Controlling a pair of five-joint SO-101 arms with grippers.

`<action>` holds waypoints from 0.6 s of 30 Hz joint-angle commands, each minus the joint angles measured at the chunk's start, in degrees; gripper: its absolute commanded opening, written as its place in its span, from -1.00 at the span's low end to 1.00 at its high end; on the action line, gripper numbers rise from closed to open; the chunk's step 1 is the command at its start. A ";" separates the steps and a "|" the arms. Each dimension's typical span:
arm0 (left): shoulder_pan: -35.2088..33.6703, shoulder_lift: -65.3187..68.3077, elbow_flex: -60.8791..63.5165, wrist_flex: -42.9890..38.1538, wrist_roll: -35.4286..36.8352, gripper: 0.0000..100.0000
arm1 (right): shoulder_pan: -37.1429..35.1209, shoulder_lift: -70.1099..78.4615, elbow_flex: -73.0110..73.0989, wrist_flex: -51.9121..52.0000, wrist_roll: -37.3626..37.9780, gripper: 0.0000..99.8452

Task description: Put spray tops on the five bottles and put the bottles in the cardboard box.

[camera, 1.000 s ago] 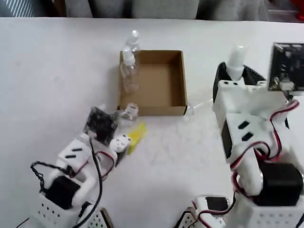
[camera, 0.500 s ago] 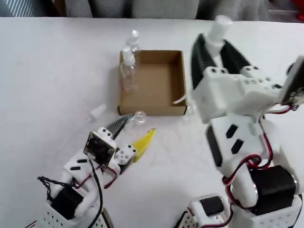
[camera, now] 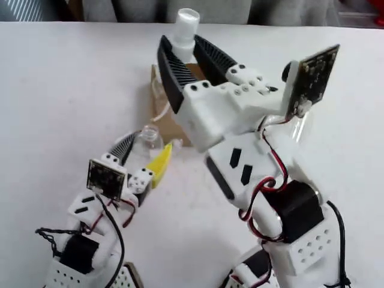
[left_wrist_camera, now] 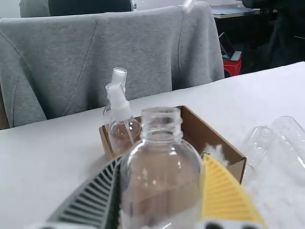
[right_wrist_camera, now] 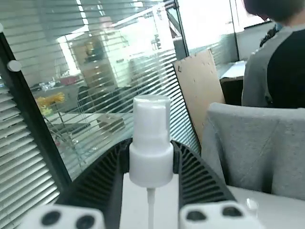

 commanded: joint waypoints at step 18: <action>-0.92 -1.10 -0.62 -1.76 -0.44 -0.82 | -2.33 10.24 -0.09 -5.93 5.27 -0.97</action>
